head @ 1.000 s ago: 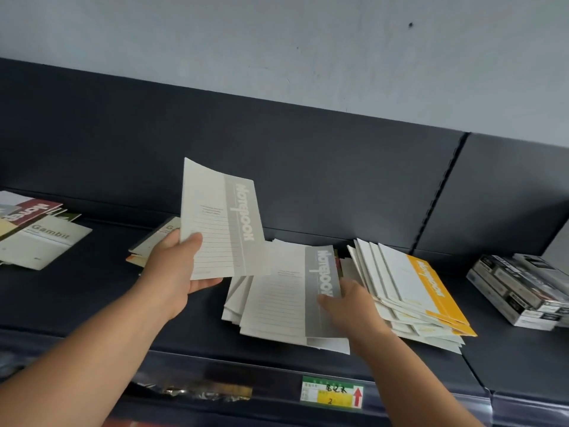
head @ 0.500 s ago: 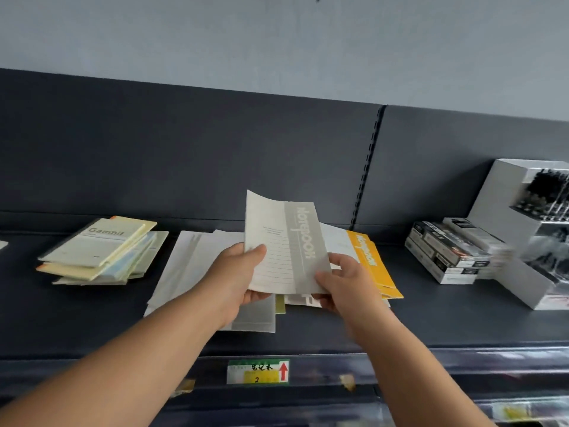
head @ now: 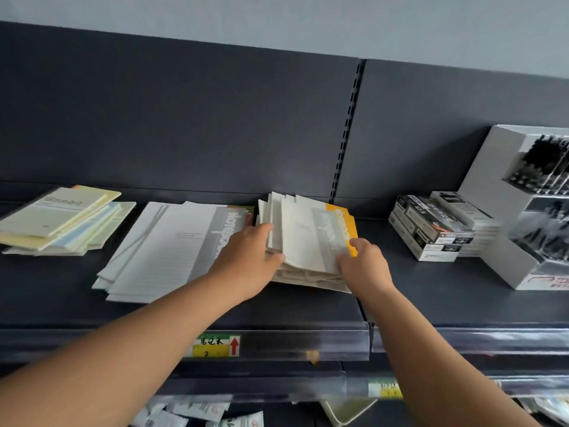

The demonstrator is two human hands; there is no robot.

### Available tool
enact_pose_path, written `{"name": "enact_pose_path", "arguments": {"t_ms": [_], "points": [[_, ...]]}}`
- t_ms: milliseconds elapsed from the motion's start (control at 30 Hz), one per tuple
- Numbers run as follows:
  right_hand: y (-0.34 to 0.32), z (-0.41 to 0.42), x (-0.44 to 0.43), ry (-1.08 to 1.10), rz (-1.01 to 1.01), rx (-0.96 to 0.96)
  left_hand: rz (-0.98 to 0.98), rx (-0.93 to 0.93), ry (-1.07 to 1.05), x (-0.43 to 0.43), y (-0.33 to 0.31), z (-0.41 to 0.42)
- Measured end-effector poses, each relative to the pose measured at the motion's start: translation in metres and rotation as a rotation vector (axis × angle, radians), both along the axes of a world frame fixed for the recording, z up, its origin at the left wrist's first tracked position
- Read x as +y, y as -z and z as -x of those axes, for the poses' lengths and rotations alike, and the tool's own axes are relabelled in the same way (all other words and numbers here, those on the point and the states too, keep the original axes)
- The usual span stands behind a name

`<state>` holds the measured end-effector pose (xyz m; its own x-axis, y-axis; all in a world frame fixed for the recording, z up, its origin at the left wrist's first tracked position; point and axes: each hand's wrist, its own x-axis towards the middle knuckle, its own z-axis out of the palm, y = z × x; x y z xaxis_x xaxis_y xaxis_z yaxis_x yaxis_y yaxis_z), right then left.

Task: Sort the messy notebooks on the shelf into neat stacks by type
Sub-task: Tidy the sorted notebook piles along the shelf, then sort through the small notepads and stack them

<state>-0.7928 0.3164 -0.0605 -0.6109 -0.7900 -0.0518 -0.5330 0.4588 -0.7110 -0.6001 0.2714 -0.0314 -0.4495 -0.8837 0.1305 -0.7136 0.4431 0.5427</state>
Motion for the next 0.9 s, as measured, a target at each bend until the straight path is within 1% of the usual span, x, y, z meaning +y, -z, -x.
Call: {"name": "enact_pose_path", "arguments": {"t_ms": [133,267,333,433,667,900], "points": [[-0.002,-0.005,0.000,-0.036,-0.089,0.054,0.082,-0.158,0.006,0.001,0.004,-0.012],[-0.008,-0.015,-0.001,-0.074,-0.094,0.120,0.159,-0.227,-0.005,-0.004,0.001,-0.032],[-0.012,-0.023,-0.002,-0.089,-0.103,0.220,0.185,-0.249,-0.017,-0.006,-0.001,-0.045],[-0.019,-0.047,-0.006,-0.142,-0.062,0.380,0.238,-0.283,-0.044,-0.009,-0.003,-0.070],[-0.040,-0.150,-0.030,-0.407,0.099,0.585,0.311,-0.350,-0.208,-0.013,-0.009,-0.163],[-0.041,-0.283,-0.050,-0.638,0.084,0.674,0.303,-0.408,-0.431,-0.002,-0.008,-0.307]]}}
